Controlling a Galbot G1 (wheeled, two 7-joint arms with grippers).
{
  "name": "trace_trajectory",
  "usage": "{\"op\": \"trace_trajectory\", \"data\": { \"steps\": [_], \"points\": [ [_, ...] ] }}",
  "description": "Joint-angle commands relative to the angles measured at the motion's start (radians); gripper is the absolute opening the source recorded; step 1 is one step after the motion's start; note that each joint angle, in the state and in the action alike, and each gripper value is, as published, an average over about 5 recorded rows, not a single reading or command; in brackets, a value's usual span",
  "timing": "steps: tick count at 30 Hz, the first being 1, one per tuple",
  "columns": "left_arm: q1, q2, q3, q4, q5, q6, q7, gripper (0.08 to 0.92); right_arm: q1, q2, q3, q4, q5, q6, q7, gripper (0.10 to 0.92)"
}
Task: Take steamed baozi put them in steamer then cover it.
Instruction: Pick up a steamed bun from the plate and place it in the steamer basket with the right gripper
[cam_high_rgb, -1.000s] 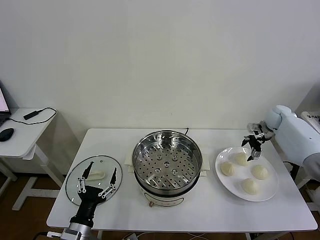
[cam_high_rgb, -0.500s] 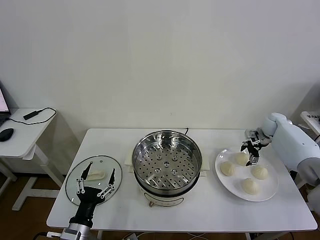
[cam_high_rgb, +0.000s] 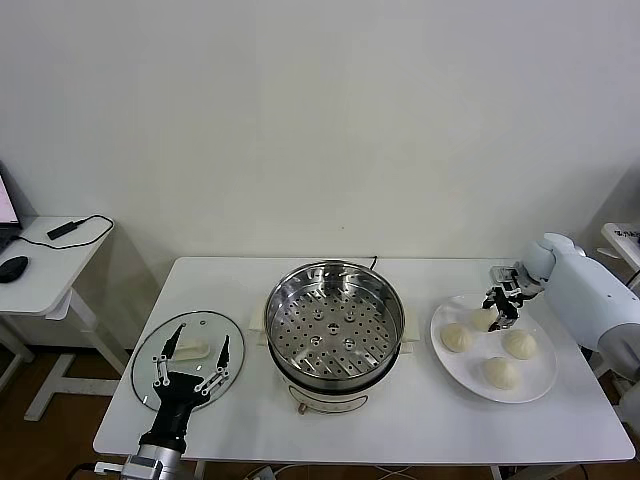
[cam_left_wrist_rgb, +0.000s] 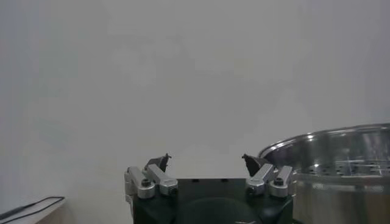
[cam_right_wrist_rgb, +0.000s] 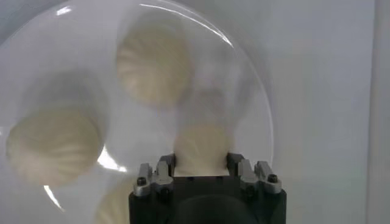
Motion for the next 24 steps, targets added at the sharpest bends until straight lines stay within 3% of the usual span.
{"op": "trace_trajectory", "data": {
  "steps": [1, 6, 13, 24],
  "points": [
    [-0.001, 0.000, 0.003, -0.016, -0.003, 0.005, -0.002, 0.823, 0.073, -0.125, -0.073, 0.257, 0.096, -0.009, -0.016, 0.609],
    [0.003, 0.001, 0.011, -0.036, -0.004, 0.008, -0.003, 0.823, 0.342, -0.175, -0.283, 0.497, 0.233, 0.060, -0.048, 0.623],
    [0.015, 0.002, 0.009, -0.049, -0.011, -0.008, 0.001, 0.823, 0.697, -0.074, -0.539, 0.736, 0.285, 0.219, -0.070, 0.635],
    [0.029, -0.002, 0.002, -0.070, -0.020, -0.014, 0.003, 0.823, 0.617, 0.175, -0.550, 0.781, 0.157, 0.382, -0.042, 0.636]
  ]
}}
